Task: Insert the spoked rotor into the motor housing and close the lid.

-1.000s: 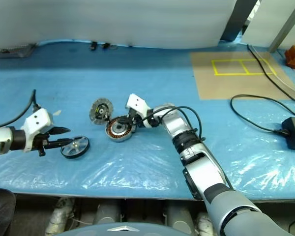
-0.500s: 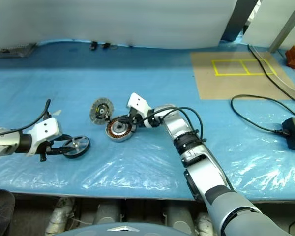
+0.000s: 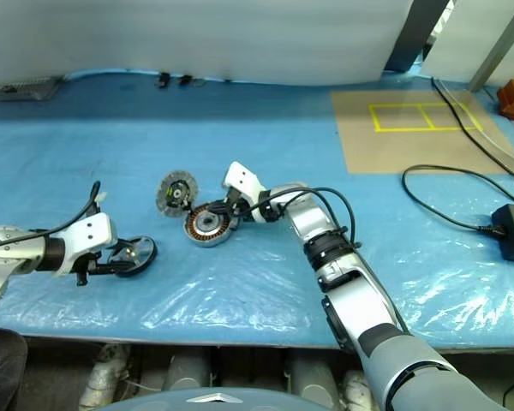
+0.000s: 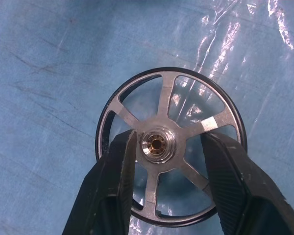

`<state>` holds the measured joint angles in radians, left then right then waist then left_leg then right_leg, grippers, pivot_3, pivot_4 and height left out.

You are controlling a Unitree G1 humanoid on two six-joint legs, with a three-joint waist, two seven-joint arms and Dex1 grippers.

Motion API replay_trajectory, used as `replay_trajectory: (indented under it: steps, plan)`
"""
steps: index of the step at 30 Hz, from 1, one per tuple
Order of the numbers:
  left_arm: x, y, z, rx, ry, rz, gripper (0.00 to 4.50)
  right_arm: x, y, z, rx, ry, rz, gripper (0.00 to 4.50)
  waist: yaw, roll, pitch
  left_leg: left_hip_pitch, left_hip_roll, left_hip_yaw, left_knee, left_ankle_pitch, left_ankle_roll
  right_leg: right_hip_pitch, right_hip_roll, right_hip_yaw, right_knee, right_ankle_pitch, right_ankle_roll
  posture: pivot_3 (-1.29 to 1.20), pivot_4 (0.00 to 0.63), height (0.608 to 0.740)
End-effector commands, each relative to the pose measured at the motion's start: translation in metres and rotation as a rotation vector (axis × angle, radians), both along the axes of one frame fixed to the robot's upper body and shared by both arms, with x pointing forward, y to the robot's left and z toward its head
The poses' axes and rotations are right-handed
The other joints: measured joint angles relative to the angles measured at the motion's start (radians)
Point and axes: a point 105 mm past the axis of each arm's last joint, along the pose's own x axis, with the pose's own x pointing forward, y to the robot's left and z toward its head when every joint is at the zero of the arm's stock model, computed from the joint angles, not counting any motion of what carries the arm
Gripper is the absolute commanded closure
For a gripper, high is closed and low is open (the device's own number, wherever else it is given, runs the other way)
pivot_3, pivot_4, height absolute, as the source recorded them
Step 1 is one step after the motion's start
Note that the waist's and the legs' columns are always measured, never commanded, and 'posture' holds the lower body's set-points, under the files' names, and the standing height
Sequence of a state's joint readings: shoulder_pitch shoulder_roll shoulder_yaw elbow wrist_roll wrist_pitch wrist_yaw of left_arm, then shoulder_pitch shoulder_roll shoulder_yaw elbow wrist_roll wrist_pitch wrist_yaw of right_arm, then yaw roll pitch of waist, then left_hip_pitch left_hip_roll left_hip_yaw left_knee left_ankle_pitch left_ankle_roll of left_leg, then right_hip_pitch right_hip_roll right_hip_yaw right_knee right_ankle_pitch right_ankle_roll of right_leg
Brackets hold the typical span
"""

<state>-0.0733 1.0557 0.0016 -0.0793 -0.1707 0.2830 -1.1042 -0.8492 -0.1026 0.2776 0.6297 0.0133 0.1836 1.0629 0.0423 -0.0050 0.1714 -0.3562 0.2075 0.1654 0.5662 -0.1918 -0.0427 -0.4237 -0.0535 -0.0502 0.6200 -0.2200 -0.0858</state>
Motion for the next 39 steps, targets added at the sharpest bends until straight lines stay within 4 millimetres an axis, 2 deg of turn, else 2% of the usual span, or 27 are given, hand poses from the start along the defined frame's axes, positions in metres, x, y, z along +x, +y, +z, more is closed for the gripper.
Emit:
replay_trajectory:
  steps: [1, 12, 20, 24, 27, 32, 33, 39]
  plan:
    - [-0.009, 0.009, -0.009, 0.027, 0.055, 0.015, 2.91, 0.001, 0.006, 0.022, 0.057, -0.054, 0.013, 4.5, 0.0, 0.0, 0.0, 0.0, 0.0, 0.0, 0.0, 0.0, 0.0, 0.0, 0.0, 0.0, 0.0, 0.0, 0.0, 0.0, 0.15, 0.74]
    - [-0.021, 0.002, -0.019, -0.008, 0.14, 0.039, 2.91, 0.002, 0.005, 0.021, 0.053, -0.06, 0.013, 4.5, -0.002, 0.001, 0.0, 0.003, 0.0, 0.001, -0.002, 0.0, 0.0, 0.001, 0.0, 0.001, 0.0, 0.0, 0.0, 0.0, 0.15, 0.74]
    - [-0.023, 0.0, -0.022, -0.033, 0.138, 0.06, 2.91, 0.002, 0.003, 0.02, 0.044, -0.063, 0.014, 4.5, -0.002, 0.001, 0.0, 0.003, -0.001, 0.001, -0.002, 0.0, 0.0, 0.001, 0.0, 0.001, 0.0, 0.0, 0.0, 0.0, 0.15, 0.74]
    - [-0.013, 0.002, -0.018, -0.064, 0.075, 0.111, 2.91, 0.003, 0.004, 0.022, 0.048, -0.065, 0.014, 4.5, 0.0, 0.002, 0.0, 0.003, -0.001, 0.001, -0.002, 0.0, 0.0, 0.001, 0.0, 0.001, 0.0, 0.0, 0.0, 0.0, 0.15, 0.74]
    - [-0.012, 0.003, -0.016, -0.073, 0.07, 0.123, 2.33, 0.005, 0.004, 0.022, 0.047, -0.065, 0.009, 4.5, 0.001, 0.003, 0.0, 0.004, -0.001, 0.001, -0.002, 0.0, 0.0, 0.002, 0.0, 0.001, 0.0, 0.0, 0.0, 0.0, 0.15, 0.74]
    - [-0.011, 0.009, -0.018, -0.036, 0.055, 0.137, 0.63, 0.004, 0.005, 0.018, 0.044, -0.06, 0.007, 4.5, 0.0, 0.002, 0.0, 0.004, 0.0, 0.001, -0.001, 0.0, 0.0, 0.002, 0.0, 0.001, 0.0, 0.0, 0.0, 0.0, 0.15, 0.74]
    - [-0.013, 0.008, -0.019, -0.042, 0.073, 0.138, 0.45, 0.004, 0.005, 0.017, 0.043, -0.059, 0.008, 4.5, 0.0, 0.003, 0.0, 0.004, -0.001, 0.001, -0.001, 0.0, 0.0, 0.002, 0.0, 0.001, 0.0, 0.0, 0.0, 0.0, 0.15, 0.74]
    - [-0.017, 0.008, -0.022, -0.032, 0.093, 0.12, 0.45, 0.004, 0.004, 0.018, 0.038, -0.065, 0.015, 4.5, -0.001, 0.003, 0.0, 0.004, -0.001, 0.001, -0.002, 0.0, 0.0, 0.002, 0.0, 0.001, 0.0, 0.0, 0.0, 0.0, 0.15, 0.74]
